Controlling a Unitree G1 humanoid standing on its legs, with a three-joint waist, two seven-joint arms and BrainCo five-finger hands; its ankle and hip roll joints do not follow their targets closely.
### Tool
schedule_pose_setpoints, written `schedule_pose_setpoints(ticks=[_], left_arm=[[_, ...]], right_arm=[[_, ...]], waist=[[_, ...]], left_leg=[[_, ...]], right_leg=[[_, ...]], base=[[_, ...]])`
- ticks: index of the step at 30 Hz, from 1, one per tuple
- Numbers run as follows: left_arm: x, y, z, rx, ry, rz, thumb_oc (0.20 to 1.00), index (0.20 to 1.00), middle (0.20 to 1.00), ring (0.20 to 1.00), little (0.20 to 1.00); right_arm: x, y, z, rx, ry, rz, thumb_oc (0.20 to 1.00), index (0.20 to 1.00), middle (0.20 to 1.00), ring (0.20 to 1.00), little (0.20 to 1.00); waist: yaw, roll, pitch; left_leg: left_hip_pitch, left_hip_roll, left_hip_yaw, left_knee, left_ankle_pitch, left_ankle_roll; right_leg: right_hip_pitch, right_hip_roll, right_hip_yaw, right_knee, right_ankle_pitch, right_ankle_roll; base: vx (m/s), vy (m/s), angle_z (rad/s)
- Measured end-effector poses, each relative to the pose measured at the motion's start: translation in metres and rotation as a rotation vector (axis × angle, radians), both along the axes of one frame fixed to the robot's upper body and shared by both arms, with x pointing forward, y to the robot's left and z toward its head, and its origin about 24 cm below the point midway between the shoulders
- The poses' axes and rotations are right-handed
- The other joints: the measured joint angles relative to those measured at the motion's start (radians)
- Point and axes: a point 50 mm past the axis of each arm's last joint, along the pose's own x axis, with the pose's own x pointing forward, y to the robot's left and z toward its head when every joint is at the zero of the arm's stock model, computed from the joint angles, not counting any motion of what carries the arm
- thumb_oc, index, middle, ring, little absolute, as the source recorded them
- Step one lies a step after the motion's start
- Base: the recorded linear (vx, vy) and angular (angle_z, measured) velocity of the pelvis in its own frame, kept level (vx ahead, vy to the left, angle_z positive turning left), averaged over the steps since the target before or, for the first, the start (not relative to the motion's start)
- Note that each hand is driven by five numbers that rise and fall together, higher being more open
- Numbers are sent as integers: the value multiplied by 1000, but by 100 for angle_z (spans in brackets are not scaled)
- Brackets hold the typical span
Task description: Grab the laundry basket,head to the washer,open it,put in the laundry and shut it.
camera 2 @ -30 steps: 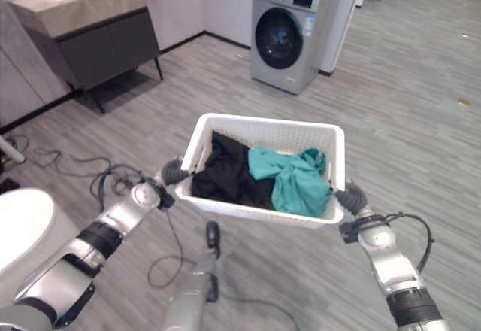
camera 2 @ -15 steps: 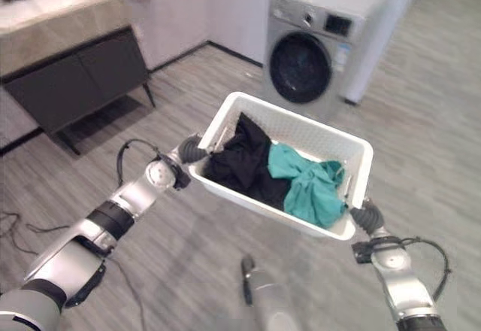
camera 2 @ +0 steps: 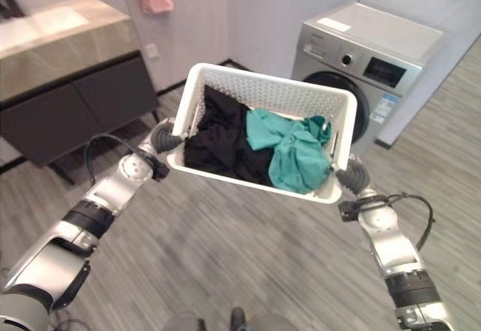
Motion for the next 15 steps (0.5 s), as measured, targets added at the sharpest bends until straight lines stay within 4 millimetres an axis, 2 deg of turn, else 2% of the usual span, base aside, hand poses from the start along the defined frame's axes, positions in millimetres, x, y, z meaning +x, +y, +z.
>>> schedule_pose_setpoints(ticks=[1,2,4,5,6,7,8,9,10,11,12,13,15], left_arm=[[0,0,-1,0,4,0,200,200,200,200,200],[-1,1,-3,2,11,3,200,200,200,200,200],[-1,3,-4,3,14,6,200,200,200,200,200],[-1,2,-5,3,16,6,200,200,200,200,200],[-1,3,-7,6,24,11,200,200,200,200,200],[-1,3,-7,6,27,12,200,200,200,200,200],[-1,3,-9,7,33,10,200,200,200,200,200],[-2,1,-13,9,47,6,200,200,200,200,200],[-2,-3,-17,6,61,-8,200,200,200,200,200],[-3,-8,-19,4,66,-26,200,200,200,200,200],[-3,-13,-20,2,69,-40,200,200,200,200,200],[-4,-10,-21,27,78,-41,200,200,200,200,200],[-5,-14,-18,22,69,-63,200,200,200,200,200]], right_arm=[[0,0,-1,0,4,0,200,200,200,200,200],[-1,1,-2,4,9,3,200,200,200,200,200],[-1,2,-3,10,9,2,200,200,200,200,200],[-1,2,-3,11,9,2,200,200,200,200,200],[0,2,-3,11,8,3,200,200,200,200,200],[0,2,-3,10,8,4,200,200,200,200,200],[-1,2,-4,11,14,3,200,200,200,200,200],[-4,0,-7,8,25,-1,200,200,200,200,200],[-9,-5,-9,-3,37,-10,200,200,200,200,200],[-14,-10,-13,-3,53,-22,200,200,200,200,200],[-15,-15,-11,-9,51,-29,200,200,200,200,200],[-14,-14,-8,-4,39,-27,200,200,200,200,200],[-15,-17,-1,-14,13,-39,200,200,200,200,200]], waist=[[1,-3,6],[6,-4,12],[13,-6,13],[19,-7,13],[30,-1,13],[28,4,15],[31,7,14],[33,11,11],[26,25,4],[23,25,4],[24,47,9],[26,28,-1],[-4,39,-5]], left_leg=[[-5,1,-5,-119,-22,2],[3,-10,-16,-288,-21,-1],[32,-41,-39,-627,6,-22],[57,-65,-67,-801,43,-22],[94,-93,-143,-1038,111,-15],[100,-102,-184,-1097,136,-7],[98,-109,-192,-1092,156,8],[112,-108,-170,-1090,149,23],[126,-106,-132,-1058,132,65],[128,-110,-114,-1007,223,89],[153,-110,-133,-996,321,105],[160,-150,-97,-961,283,80],[196,-202,-60,-963,261,106]], right_leg=[[37,-3,21,-27,-4,9],[76,-7,49,-46,-13,27],[122,-24,86,-68,-31,61],[139,-32,109,-73,-41,78],[167,-36,142,-74,-53,99],[186,-38,158,-75,-64,116],[210,-38,163,-75,-76,137],[243,-37,159,-76,-89,158],[276,-31,153,-75,-102,178],[281,-31,149,-24,-121,202],[244,-52,118,56,-183,210],[219,-115,125,57,-175,204],[199,-162,120,174,-175,211]], base=[[286,147,-33],[311,184,-51],[317,185,-58],[298,187,-77],[303,199,-78],[315,216,-82],[298,215,-69],[179,142,-67],[308,279,-59],[339,334,-71],[424,431,-92],[252,303,-83],[196,272,-42]])
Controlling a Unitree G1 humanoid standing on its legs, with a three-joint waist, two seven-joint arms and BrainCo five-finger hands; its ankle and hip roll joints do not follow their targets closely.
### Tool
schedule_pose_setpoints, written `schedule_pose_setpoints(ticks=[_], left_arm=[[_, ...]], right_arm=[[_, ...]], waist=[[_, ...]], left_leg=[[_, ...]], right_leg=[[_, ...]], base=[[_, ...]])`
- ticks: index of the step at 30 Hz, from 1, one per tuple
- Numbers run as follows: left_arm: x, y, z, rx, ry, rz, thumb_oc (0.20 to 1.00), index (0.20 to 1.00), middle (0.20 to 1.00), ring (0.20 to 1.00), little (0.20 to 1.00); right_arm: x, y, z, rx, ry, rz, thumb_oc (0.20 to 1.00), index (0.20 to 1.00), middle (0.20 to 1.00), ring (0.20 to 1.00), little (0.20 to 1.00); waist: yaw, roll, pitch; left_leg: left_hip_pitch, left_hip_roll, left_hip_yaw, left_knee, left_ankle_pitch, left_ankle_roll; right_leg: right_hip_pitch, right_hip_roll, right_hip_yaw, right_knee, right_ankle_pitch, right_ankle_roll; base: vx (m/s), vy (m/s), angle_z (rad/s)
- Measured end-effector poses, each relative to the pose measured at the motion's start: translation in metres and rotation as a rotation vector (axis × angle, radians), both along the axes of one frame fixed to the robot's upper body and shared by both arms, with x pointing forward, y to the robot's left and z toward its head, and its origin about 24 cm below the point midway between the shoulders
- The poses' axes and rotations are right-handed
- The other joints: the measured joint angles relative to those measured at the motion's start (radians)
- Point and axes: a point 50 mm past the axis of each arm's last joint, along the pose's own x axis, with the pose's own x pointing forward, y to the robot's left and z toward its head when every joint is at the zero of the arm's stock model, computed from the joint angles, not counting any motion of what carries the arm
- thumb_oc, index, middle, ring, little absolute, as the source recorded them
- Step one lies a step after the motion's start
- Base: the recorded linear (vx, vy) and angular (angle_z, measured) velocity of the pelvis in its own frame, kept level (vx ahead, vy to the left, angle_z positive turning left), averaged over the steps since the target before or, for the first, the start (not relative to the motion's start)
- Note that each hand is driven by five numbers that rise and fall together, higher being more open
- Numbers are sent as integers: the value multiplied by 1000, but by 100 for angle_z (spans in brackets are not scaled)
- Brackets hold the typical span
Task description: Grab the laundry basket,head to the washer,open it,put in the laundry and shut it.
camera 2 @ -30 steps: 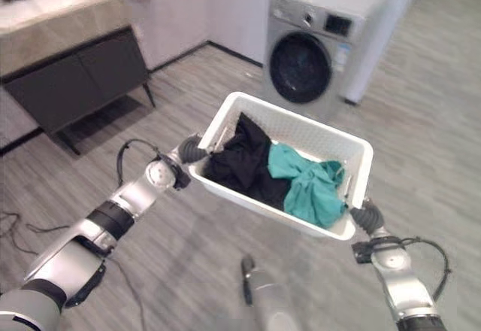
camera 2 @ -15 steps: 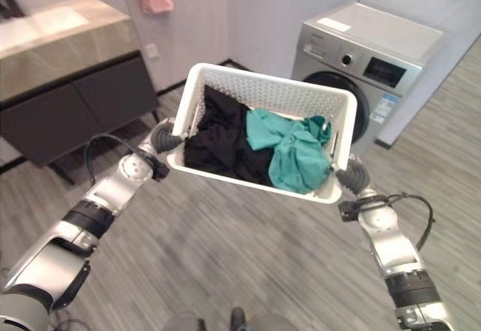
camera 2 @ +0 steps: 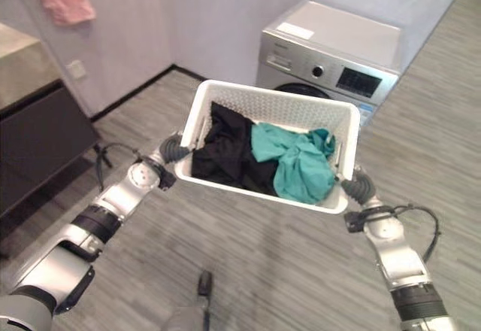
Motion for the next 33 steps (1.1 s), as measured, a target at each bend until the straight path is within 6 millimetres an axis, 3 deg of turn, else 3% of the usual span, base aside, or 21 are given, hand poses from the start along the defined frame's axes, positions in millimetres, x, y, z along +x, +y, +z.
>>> schedule_pose_setpoints(ticks=[1,2,3,5,7,9,11,12,15,19,21,22,23,24,25,27,28,29,30,32,33], left_arm=[[1,-2,4,-2,-14,-7,200,200,200,200,200],[5,0,17,8,-47,-8,200,200,200,200,200],[6,1,20,9,-55,-5,200,200,200,200,200],[6,0,21,4,-62,-8,200,200,200,200,200],[8,0,28,7,-82,-15,200,200,200,200,200],[7,4,37,20,-109,-17,200,200,200,200,200],[6,7,50,17,-152,-23,200,200,200,200,200],[6,10,56,18,-172,-18,200,200,200,200,200],[7,11,56,12,-173,-11,200,200,200,200,200],[8,13,52,13,-161,-1,200,200,200,200,200],[9,14,47,11,-143,11,200,200,200,200,200],[9,10,44,5,-132,4,200,200,200,200,200],[9,6,42,-4,-129,-4,200,200,200,200,200],[9,1,38,-20,-122,-10,200,200,200,200,200],[10,-2,38,-29,-125,-13,200,200,200,200,200],[10,0,36,-29,-117,-5,200,200,200,200,200],[11,1,35,-26,-112,1,200,200,200,200,200],[12,3,39,-27,-124,7,200,200,200,200,200],[12,6,43,-23,-140,17,200,200,200,200,200],[14,9,54,-25,-173,19,200,200,200,200,200],[15,11,59,-25,-188,25,200,200,200,200,200]], right_arm=[[0,-1,1,-1,-6,-6,200,200,200,200,200],[0,0,4,-3,-18,0,200,200,200,200,200],[0,1,6,-4,-24,5,200,200,200,200,200],[0,1,7,-8,-31,6,200,200,200,200,200],[0,0,11,-29,-43,2,200,200,200,200,200],[2,2,14,-33,-54,14,200,200,200,200,200],[4,4,18,-34,-69,21,200,200,200,200,200],[9,7,26,-38,-96,29,200,200,200,200,200],[13,7,31,-53,-110,29,200,200,200,200,200],[14,8,30,-54,-102,37,200,200,200,200,200],[14,9,28,-54,-91,47,200,200,200,200,200],[12,5,24,-61,-69,42,200,200,200,200,200],[12,2,23,-68,-59,34,200,200,200,200,200],[12,-2,22,-77,-49,22,200,200,200,200,200],[12,-4,22,-83,-48,13,200,200,200,200,200],[13,-6,26,-96,-49,19,200,200,200,200,200],[17,-5,33,-129,-60,33,200,200,200,200,200],[20,-4,39,-136,-79,37,200,200,200,200,200],[23,-1,44,-131,-102,40,200,200,200,200,200],[28,3,53,-142,-138,43,200,200,200,200,200],[31,5,57,-139,-157,44,200,200,200,200,200]], waist=[[-9,2,-1],[-10,5,3],[-20,9,5],[-20,14,9],[-20,25,15],[-13,27,18],[-9,29,18],[-8,29,18],[-2,31,17],[2,36,19],[-4,36,17],[-19,36,1],[-20,49,-14],[-19,92,-38],[-21,108,-45],[-16,109,-46],[-9,112,-47],[-7,109,-45],[-4,87,-45],[-8,48,-37],[-13,32,-28]], left_leg=[[17,-10,21,-2,-5,6],[63,-21,54,-9,-41,30],[90,-25,74,-9,-56,43],[155,-38,94,2,-90,39],[188,-38,104,28,-150,51],[222,-41,124,15,-169,49],[238,-39,129,-7,-178,34],[241,-39,135,-10,-189,18],[253,-30,128,-11,-214,9],[296,-25,119,-11,-265,-8],[337,-22,107,-9,-300,-29],[390,-7,72,-5,-345,-65],[403,14,69,11,-366,-94],[406,61,67,22,-382,-120],[392,89,70,74,-384,-125],[336,127,74,264,-379,-135],[208,186,65,606,-324,-183],[112,223,37,805,-241,-164],[37,232,19,914,-239,-167],[-75,234,11,1028,-137,-150],[-122,248,14,1083,-136,-149]], right_leg=[[-28,-17,2,77,4,7],[-197,-44,7,405,45,50],[-259,-49,2,518,37,58],[-350,-78,-26,601,24,43],[-399,-106,-75,580,19,39],[-442,-153,-144,524,19,36],[-462,-164,-179,363,28,36],[-472,-158,-187,177,66,36],[-475,-139,-184,-25,160,33],[-485,-139,-157,-297,347,44],[-466,-145,-165,-326,370,33],[-411,-147,-186,-299,383,29],[-399,-129,-188,-289,463,25],[-399,-87,-204,-266,448,4],[-381,-60,-216,-269,438,-15],[-335,-27,-229,-274,407,-47],[-289,31,-239,-257,348,-89],[-277,62,-242,-242,332,-111],[-255,78,-239,-246,315,-131],[-253,92,-235,-218,274,-191],[-237,99,-234,-221,265,-203]], base=[[223,305,-69],[147,209,-66],[156,209,-76],[138,160,-41],[183,127,-27],[177,27,-30],[182,-39,-18],[210,-62,-4],[214,-76,2],[264,-122,1],[343,-220,24],[286,-220,46],[307,-274,48],[265,-276,20],[275,-308,12],[207,-368,-8],[149,-390,-29],[130,-346,-40],[175,-315,-33],[209,-237,-21],[203,-101,-10]])
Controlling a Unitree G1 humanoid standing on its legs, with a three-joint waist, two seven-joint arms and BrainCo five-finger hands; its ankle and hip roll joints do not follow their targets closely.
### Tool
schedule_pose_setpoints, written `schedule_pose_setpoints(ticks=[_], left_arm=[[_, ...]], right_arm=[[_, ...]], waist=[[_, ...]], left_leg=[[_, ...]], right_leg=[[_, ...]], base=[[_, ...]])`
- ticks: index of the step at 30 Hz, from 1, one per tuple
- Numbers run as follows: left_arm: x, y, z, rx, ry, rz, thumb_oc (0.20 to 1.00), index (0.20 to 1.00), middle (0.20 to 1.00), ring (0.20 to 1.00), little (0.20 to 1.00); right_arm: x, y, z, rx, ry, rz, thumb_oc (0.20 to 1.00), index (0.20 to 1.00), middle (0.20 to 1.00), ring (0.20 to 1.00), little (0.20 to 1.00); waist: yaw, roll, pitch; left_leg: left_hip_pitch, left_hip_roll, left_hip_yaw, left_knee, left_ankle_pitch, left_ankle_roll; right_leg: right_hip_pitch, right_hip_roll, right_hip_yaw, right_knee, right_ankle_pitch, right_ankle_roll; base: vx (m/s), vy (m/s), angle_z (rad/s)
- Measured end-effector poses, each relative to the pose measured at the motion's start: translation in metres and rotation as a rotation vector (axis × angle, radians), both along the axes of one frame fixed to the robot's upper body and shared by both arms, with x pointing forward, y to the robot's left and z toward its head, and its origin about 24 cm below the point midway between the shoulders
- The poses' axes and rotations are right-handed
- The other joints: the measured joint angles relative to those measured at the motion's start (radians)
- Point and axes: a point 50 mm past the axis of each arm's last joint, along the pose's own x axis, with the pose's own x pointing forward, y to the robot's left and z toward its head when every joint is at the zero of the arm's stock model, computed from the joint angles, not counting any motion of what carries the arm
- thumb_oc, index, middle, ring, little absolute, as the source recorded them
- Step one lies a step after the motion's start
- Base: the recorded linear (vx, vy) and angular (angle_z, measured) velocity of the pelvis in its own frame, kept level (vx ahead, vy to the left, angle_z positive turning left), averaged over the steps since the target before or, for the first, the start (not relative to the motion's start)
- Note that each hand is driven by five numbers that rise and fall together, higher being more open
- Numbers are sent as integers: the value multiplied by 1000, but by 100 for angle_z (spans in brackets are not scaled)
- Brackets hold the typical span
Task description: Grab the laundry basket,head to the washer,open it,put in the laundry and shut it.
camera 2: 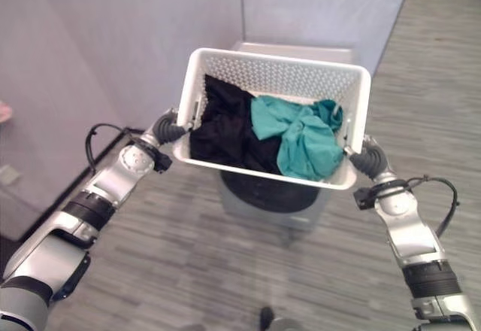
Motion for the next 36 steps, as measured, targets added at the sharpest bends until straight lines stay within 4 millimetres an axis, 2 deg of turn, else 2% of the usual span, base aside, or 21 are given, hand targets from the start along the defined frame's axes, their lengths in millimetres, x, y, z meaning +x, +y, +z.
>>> schedule_pose_setpoints(ticks=[1,2,4,7,9,13,16,17,18,19,20,21,22,23,24,26,28,30,32,35,36], left_arm=[[1,1,7,-24,-16,1,200,200,200,200,200],[2,0,11,-32,-24,0,200,200,200,200,200],[2,4,13,-27,-30,8,200,200,200,200,200],[2,6,18,-24,-46,13,200,200,200,200,200],[2,8,16,-22,-40,19,200,200,200,200,200],[1,11,15,-16,-36,28,200,200,200,200,200],[1,12,16,-23,-36,30,200,200,200,200,200],[1,11,16,-24,-37,29,200,200,200,200,200],[1,10,17,-26,-42,25,200,200,200,200,200],[1,9,19,-18,-48,18,200,200,200,200,200],[1,10,22,-6,-64,17,200,200,200,200,200],[0,17,26,20,-73,28,200,200,200,200,200],[-1,22,28,79,-62,35,200,200,200,200,200],[0,30,28,119,-40,56,200,200,200,200,200],[4,27,40,118,-69,54,200,200,200,200,200],[7,23,66,132,-134,55,200,200,200,200,200],[9,12,92,147,-200,26,200,200,200,200,200],[10,6,103,150,-229,14,200,200,200,200,200],[9,6,104,158,-230,15,200,200,200,200,200],[10,9,100,191,-215,22,200,200,200,200,200],[10,9,96,198,-200,20,200,200,200,200,200]], right_arm=[[1,2,1,5,-13,-1,200,200,200,200,200],[1,2,2,8,-17,-4,200,200,200,200,200],[2,4,3,10,-20,5,200,200,200,200,200],[4,8,3,14,-19,15,200,200,200,200,200],[4,9,1,18,-11,21,200,200,200,200,200],[6,11,4,20,-33,33,200,200,200,200,200],[7,11,11,20,-61,33,200,200,200,200,200],[7,10,11,18,-60,33,200,200,200,200,200],[6,9,12,9,-58,30,200,200,200,200,200],[5,7,12,12,-59,27,200,200,200,200,200],[6,8,15,7,-74,31,200,200,200,200,200],[11,12,21,16,-88,38,200,200,200,200,200],[17,18,21,25,-82,49,200,200,200,200,200],[24,25,22,10,-67,70,200,200,200,200,200],[19,26,16,1,-54,84,200,200,200,200,200],[18,23,15,-3,-44,73,200,200,200,200,200],[18,14,20,-21,-54,45,200,200,200,200,200],[18,13,19,-22,-47,42,200,200,200,200,200],[18,13,20,-22,-49,42,200,200,200,200,200],[20,13,17,-23,-34,45,200,200,200,200,200],[22,13,19,-30,-29,49,200,200,200,200,200]], waist=[[-4,-35,14],[-3,-49,20],[6,-51,23],[17,-47,31],[38,-47,34],[50,-51,37],[50,-58,40],[49,-50,41],[48,-13,43],[51,21,52],[50,0,41],[55,-8,44],[74,-10,47],[155,59,40],[121,81,36],[82,49,40],[80,46,37],[70,40,37],[71,39,37],[82,32,36],[106,22,32]], left_leg=[[-65,13,30,-8,-26,28],[-74,13,41,-78,-47,24],[-81,11,45,-231,-51,17],[-20,-27,63,-794,-42,-25],[-3,-57,54,-1025,-20,-52],[-22,-126,39,-1088,25,-31],[14,-195,24,-1056,81,51],[44,-198,35,-1056,97,80],[91,-179,18,-1062,135,137],[145,-142,-13,-1091,179,115],[154,-183,-8,-1110,179,103],[152,-204,9,-1082,152,113],[167,-243,22,-1035,94,136],[231,-244,31,-1011,2,187],[244,-249,10,-998,-13,146],[296,-306,-20,-996,-30,184],[298,-318,-25,-1001,-20,172],[295,-316,-47,-999,-24,164],[295,-312,-52,-992,-26,163],[295,-298,-48,-962,-51,140],[305,-295,-52,-944,-94,133]], right_leg=[[31,1,1,-12,-8,-7],[48,1,-2,-24,-10,1],[73,8,0,-31,-18,15],[118,21,7,-62,-43,53],[141,30,20,-83,-46,57],[194,33,27,-119,-68,69],[238,33,30,-116,-74,79],[251,44,30,-101,-84,96],[251,81,30,-49,-106,124],[227,97,26,51,-173,143],[192,20,22,37,-227,131],[192,-7,27,25,-223,111],[197,-40,81,58,-234,150],[17,-45,106,435,-245,231],[-29,-56,100,579,-215,220],[-85,-164,90,784,-253,234],[-132,-267,30,672,-283,226],[-136,-306,4,488,-265,227],[-130,-315,-1,370,-225,233],[-116,-314,-1,348,-130,238],[-91,-315,2,320,-76,243]], base=[[222,-21,-4],[214,19,-7],[250,58,-18],[281,81,-11],[217,58,-23],[191,66,-9],[0,0,-9],[0,0,-14],[180,101,-23],[747,540,-14],[867,710,-29],[676,610,-40],[182,291,-195],[96,163,-153],[149,183,-92],[116,45,50],[125,-38,12],[51,-20,26],[1,-1,24],[145,-60,19],[406,-195,2]])
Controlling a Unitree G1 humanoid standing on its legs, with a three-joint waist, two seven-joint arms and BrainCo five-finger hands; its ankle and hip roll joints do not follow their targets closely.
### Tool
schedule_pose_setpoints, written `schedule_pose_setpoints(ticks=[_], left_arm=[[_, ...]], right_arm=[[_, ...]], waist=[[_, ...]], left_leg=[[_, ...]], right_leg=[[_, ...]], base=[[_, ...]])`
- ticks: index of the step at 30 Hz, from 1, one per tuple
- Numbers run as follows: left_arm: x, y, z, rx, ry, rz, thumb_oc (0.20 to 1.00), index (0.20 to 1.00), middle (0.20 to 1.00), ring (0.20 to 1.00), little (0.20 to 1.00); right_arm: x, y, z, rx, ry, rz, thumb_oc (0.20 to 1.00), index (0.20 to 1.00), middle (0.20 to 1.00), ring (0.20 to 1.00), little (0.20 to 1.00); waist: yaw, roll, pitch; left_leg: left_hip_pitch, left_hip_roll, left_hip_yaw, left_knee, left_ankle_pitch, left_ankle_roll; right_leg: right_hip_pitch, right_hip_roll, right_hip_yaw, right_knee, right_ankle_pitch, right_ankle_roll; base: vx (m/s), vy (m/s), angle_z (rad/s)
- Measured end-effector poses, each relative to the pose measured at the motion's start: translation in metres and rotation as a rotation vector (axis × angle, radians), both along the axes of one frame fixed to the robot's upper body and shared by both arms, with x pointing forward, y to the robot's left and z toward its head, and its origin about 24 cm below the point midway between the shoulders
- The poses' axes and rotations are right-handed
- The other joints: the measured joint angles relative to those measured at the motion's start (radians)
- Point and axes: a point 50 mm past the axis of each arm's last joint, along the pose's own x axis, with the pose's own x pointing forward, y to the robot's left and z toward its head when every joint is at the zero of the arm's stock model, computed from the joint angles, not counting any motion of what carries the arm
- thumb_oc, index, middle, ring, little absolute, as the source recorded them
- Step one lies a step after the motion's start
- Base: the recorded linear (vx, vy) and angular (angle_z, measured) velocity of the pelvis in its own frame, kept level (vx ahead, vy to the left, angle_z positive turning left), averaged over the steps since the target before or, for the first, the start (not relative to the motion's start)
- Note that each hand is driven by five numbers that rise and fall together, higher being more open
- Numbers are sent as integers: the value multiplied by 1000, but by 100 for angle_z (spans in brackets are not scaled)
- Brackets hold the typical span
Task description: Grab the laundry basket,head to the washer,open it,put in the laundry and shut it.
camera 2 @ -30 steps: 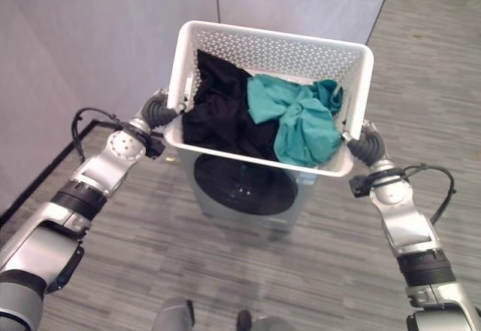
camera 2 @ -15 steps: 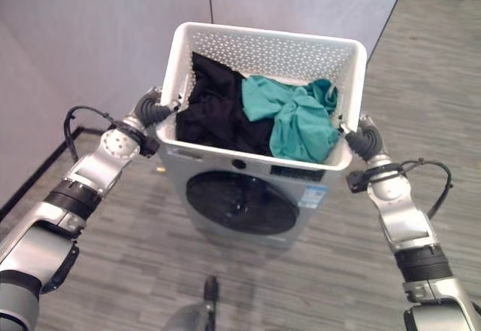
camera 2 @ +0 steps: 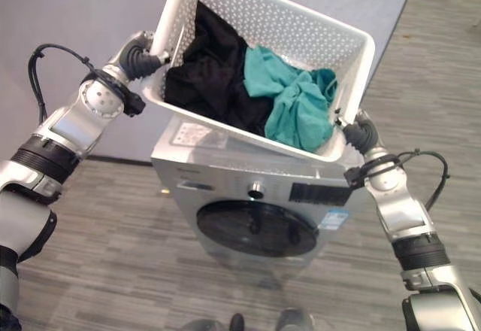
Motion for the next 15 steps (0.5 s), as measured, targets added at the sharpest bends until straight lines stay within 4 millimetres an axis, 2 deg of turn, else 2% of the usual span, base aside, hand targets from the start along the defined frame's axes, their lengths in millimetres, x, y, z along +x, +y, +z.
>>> schedule_pose_setpoints(ticks=[1,2,3,4,8,15], left_arm=[[0,1,-2,2,7,2,200,200,200,200,200],[0,-1,-7,-2,21,-2,200,200,200,200,200],[-2,-1,-15,-20,28,-14,200,200,200,200,200],[-4,-1,-21,-28,35,-22,200,200,200,200,200],[-3,-8,-29,-45,55,-39,200,200,200,200,200],[-4,-20,-59,-83,136,-68,200,200,200,200,200]], right_arm=[[0,0,0,-1,5,6,200,200,200,200,200],[-1,0,-7,8,31,4,200,200,200,200,200],[-4,0,-15,19,51,5,200,200,200,200,200],[-6,0,-17,28,51,2,200,200,200,200,200],[-8,-12,-7,13,18,-42,200,200,200,200,200],[-15,-26,-3,22,-8,-92,200,200,200,200,200]], waist=[[8,0,-2],[13,-13,-16],[23,-20,-43],[23,-12,-58],[14,-3,-64],[-29,-3,-74]], left_leg=[[8,8,8,-7,-6,-15],[28,13,6,-30,-5,-24],[26,20,5,-49,-13,-38],[25,41,2,-54,-13,-49],[21,90,0,-93,6,-79],[26,95,-3,-119,12,-87]], right_leg=[[36,2,-16,-55,1,1],[105,5,-46,-201,39,13],[142,20,-46,-293,47,46],[158,45,-58,-337,73,35],[158,96,-67,-370,86,3],[170,104,-69,-405,90,-6]], base=[[351,-169,3],[116,-74,2],[46,-37,4],[24,-40,-1],[7,-6,1],[25,0,2]])
